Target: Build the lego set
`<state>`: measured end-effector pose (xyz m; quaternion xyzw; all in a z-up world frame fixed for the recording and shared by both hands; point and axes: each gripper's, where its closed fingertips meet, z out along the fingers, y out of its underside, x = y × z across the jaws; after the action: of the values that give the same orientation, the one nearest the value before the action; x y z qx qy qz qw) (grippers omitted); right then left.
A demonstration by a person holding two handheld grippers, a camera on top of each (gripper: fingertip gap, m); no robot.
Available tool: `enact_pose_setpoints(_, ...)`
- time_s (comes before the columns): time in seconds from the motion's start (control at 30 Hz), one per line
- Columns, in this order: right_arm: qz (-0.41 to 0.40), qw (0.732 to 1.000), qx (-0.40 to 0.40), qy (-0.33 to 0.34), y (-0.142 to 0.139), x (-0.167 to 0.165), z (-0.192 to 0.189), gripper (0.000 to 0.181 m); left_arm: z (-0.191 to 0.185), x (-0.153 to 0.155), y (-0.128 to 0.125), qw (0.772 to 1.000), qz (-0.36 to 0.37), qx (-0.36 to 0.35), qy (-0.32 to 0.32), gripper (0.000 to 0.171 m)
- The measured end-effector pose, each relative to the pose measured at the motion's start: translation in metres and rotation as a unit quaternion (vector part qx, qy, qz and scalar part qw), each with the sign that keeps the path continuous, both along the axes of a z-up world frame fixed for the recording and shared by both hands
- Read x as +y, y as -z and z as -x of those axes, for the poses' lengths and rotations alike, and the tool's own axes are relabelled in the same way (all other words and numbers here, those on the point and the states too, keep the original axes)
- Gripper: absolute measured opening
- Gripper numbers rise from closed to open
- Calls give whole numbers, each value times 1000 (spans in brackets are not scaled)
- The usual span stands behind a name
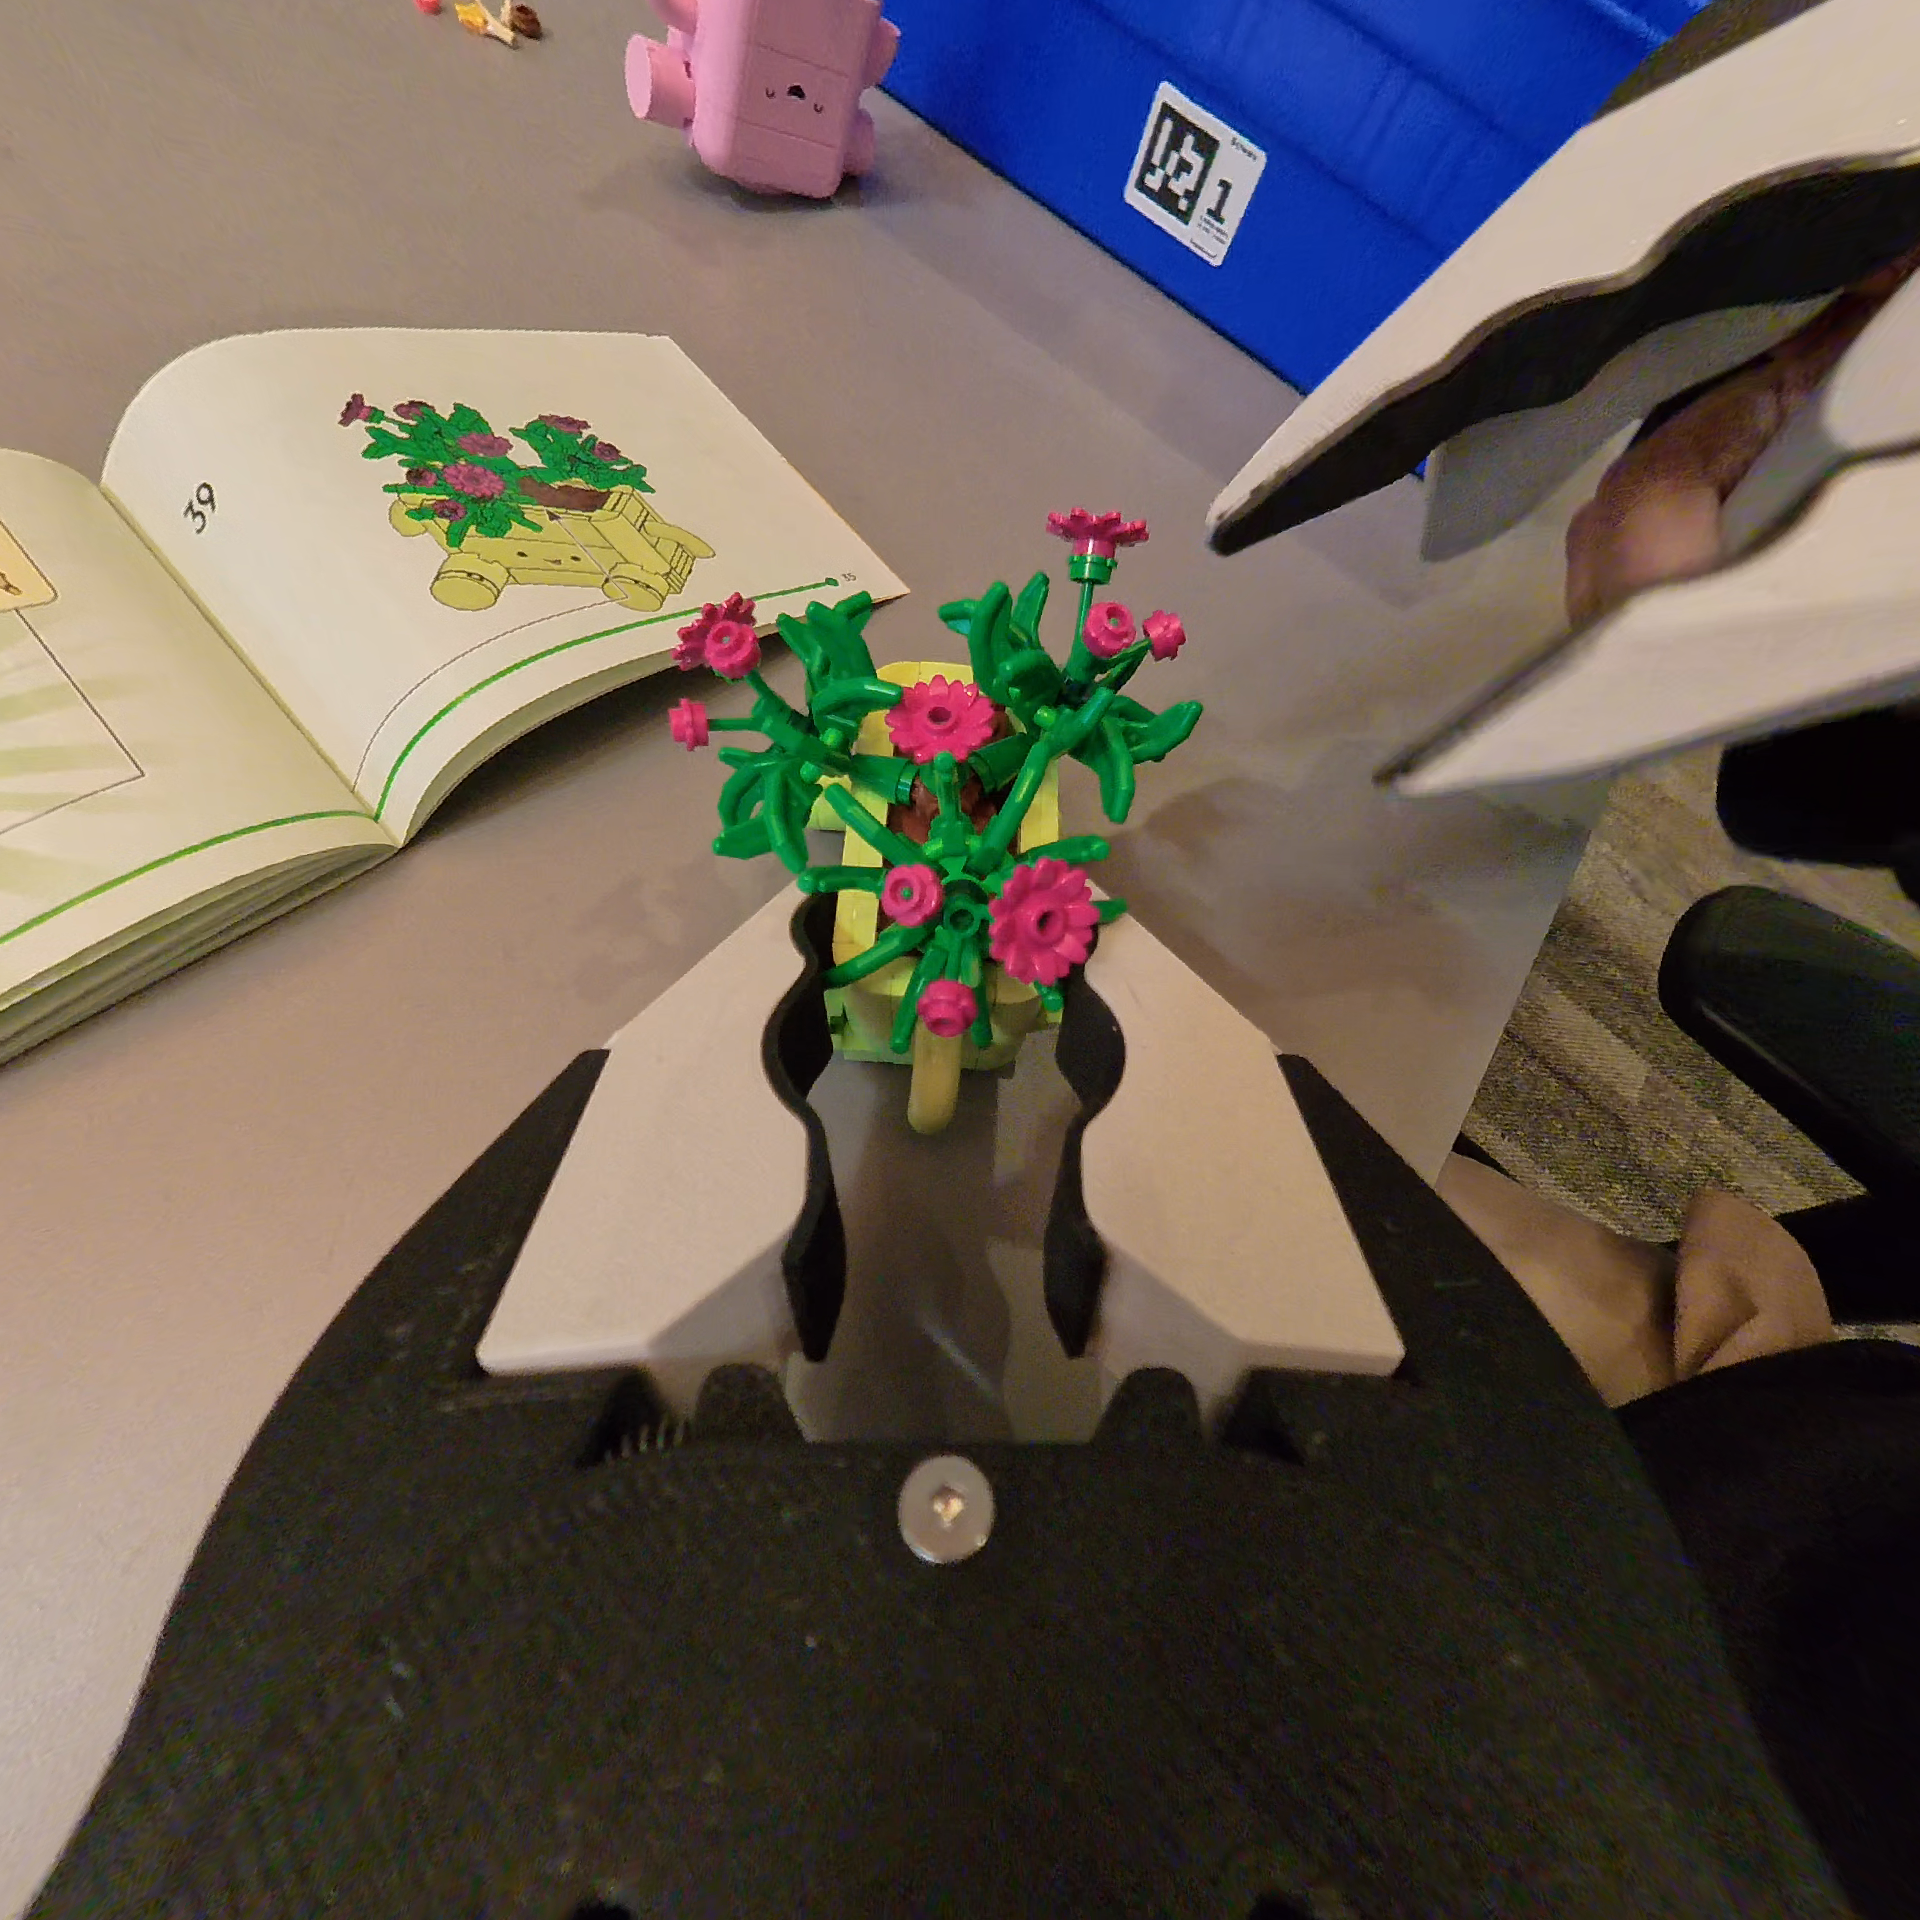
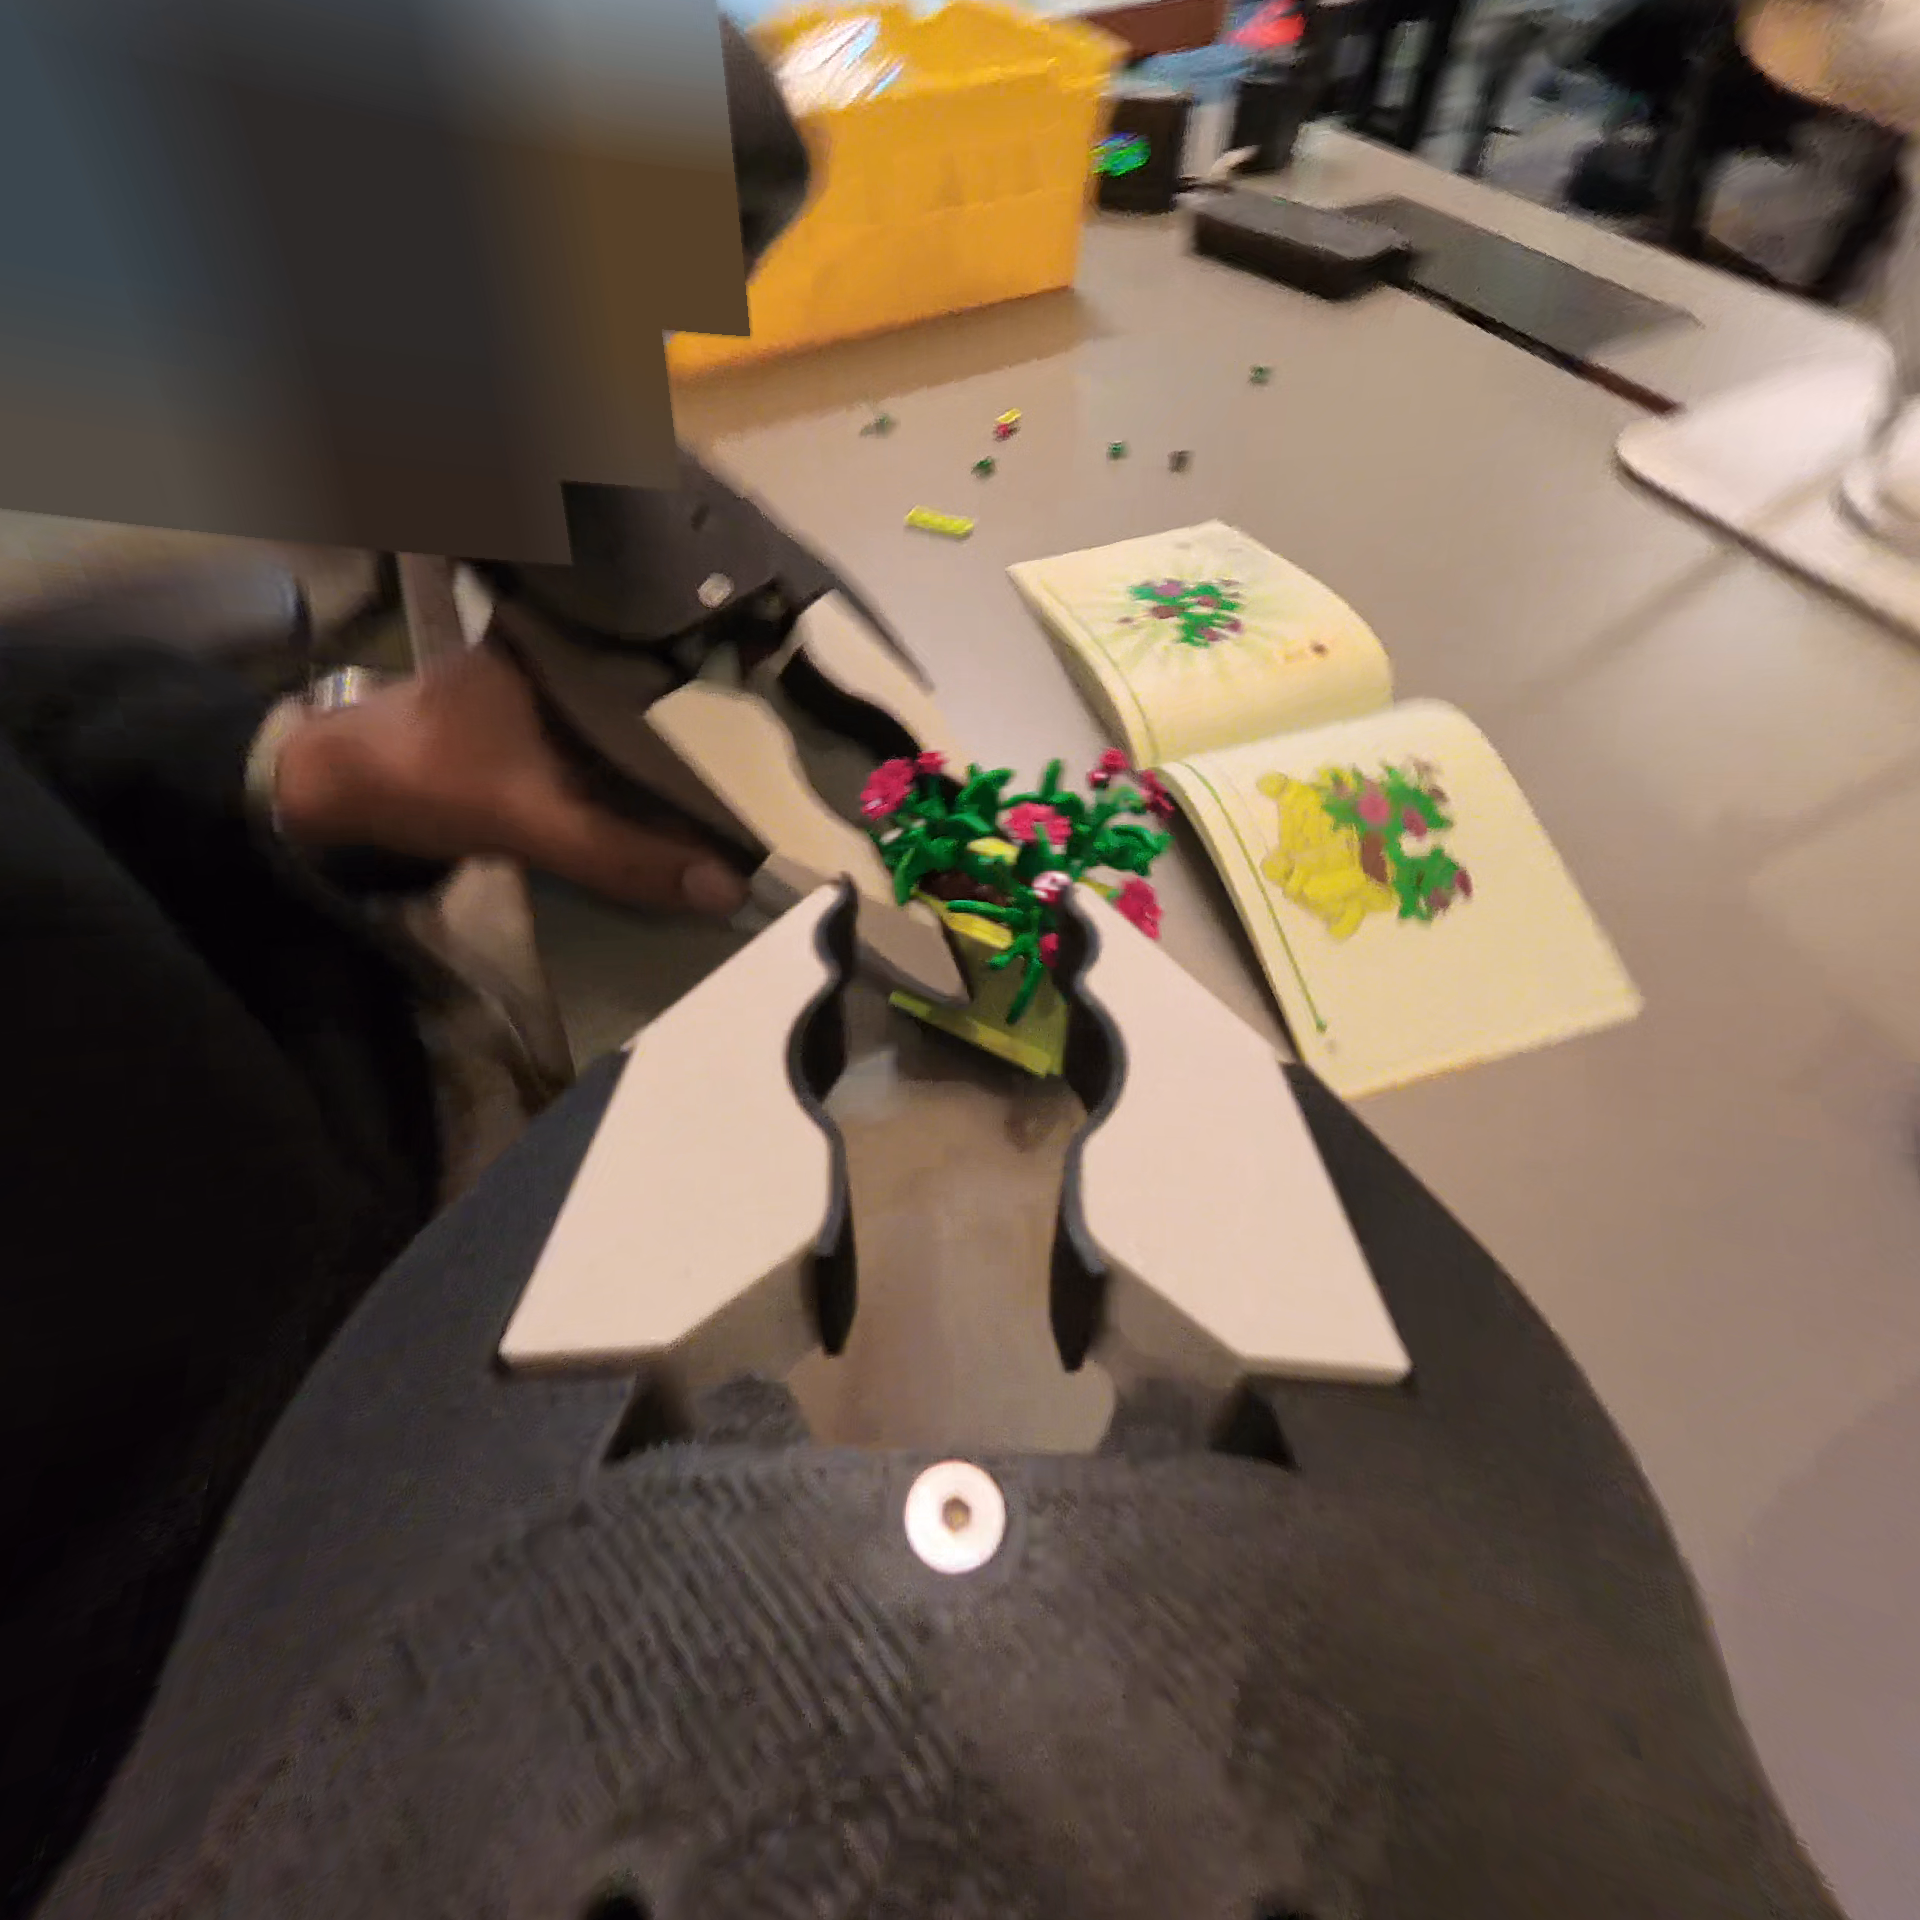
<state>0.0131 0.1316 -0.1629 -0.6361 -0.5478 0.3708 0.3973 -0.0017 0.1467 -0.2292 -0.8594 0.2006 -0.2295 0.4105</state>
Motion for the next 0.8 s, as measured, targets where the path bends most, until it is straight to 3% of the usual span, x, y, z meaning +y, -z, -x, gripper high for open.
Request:
enact_pose_setpoints(0.2,-72,989,-94,-85,17,-8,2,51,0,0,0,1000,1,-3,1,38)
enact_pose_setpoints(0.5,-135,976,-142,-97,28,-5,2,55,-1,0,0,1000,4,-4,3,38)
enact_pose_setpoints(0.8,-131,966,-176,-134,30,-6,-2,49,-2,-1,1,1000,1,9,6,38)
